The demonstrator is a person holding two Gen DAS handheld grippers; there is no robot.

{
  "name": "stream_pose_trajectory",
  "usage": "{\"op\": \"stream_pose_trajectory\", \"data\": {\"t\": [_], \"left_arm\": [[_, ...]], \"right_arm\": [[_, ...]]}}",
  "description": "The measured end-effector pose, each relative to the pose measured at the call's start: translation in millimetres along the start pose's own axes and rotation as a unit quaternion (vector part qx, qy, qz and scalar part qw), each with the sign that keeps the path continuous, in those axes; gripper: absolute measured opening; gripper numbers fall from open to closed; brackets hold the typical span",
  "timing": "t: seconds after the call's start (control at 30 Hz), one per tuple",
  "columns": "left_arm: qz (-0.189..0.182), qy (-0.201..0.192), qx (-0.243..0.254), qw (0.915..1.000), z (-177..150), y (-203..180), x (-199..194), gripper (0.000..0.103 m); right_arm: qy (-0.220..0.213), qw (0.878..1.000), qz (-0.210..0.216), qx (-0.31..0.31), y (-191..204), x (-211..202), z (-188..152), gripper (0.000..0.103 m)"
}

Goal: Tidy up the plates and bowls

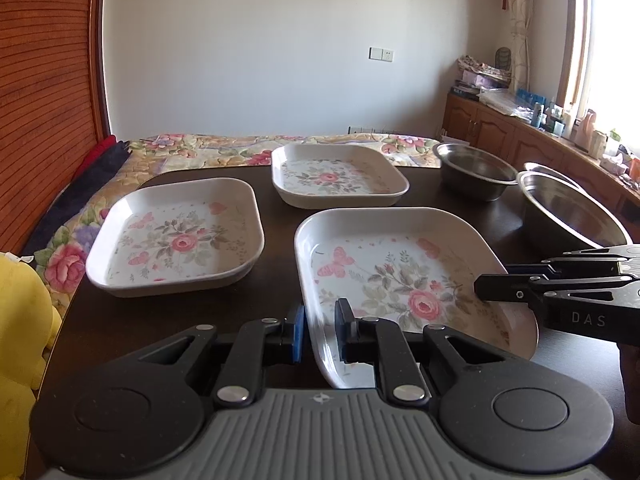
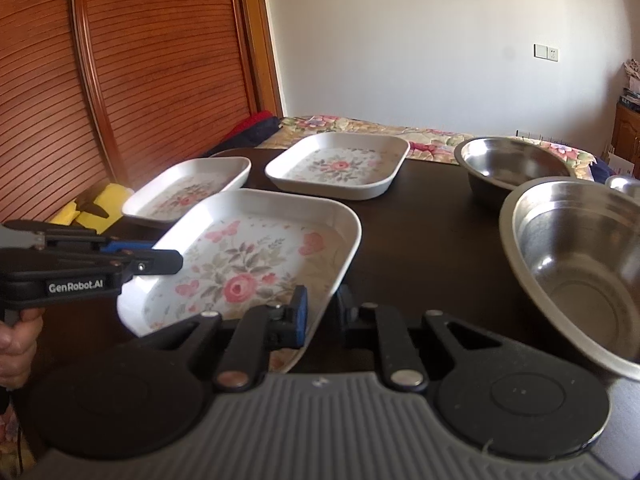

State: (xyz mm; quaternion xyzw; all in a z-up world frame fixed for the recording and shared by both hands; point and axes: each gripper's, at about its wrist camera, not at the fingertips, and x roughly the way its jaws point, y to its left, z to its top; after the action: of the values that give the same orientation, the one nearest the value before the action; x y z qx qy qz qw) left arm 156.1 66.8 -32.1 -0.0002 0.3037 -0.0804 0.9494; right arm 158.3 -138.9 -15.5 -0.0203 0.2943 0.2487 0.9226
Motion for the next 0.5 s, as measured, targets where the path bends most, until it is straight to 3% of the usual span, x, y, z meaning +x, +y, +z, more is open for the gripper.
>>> {"op": "stream_pose_trajectory", "data": {"t": [0.5], "left_arm": [[0.007, 0.004, 0.004, 1.0000, -30, -16, -44, 0.017]], "right_arm": [[0.002, 1.000, 0.003, -0.001, 21, -36, -31, 0.017]]}}
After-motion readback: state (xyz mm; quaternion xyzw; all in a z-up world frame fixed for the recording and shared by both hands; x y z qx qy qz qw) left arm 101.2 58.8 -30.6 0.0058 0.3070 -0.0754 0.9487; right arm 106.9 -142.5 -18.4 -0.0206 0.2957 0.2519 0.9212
